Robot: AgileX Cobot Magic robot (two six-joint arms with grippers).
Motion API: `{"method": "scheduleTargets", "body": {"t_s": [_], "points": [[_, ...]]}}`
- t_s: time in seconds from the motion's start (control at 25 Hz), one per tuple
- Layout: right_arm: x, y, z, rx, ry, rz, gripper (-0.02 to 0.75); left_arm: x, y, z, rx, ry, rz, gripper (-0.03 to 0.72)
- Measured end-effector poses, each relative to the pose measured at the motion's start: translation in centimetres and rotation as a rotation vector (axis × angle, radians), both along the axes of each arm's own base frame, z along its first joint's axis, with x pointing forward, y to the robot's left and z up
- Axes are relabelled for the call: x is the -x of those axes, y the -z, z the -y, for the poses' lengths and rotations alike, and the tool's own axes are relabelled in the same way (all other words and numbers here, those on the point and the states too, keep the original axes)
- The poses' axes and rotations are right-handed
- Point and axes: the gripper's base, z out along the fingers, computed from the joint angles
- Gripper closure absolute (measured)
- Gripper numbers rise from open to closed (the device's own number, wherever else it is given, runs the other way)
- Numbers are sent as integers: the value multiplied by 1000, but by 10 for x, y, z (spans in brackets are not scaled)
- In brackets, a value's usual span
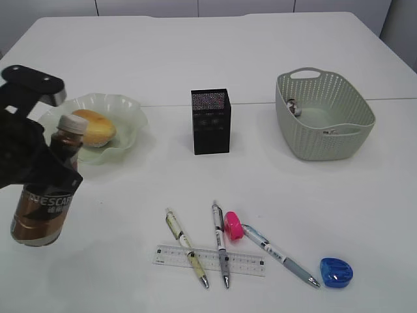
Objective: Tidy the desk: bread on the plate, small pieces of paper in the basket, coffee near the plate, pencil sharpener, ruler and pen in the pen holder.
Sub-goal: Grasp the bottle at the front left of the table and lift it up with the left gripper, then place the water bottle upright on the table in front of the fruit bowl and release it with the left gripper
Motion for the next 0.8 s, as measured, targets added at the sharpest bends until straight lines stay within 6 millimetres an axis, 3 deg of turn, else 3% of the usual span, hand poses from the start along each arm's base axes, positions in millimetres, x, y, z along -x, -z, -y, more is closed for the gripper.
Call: {"method": "scheduleTargets", "body": {"t_s": [0.28,0.56,0.8], "points": [[2,-1,1,8,2,11,292,52,4,-19,251,-49,409,393],[2,-2,2,17,3,12,292,65,15,-39,460,-281,704,393],[2,-2,6,57,11,18,292,65,13,-45,476,-323,837,393]]}}
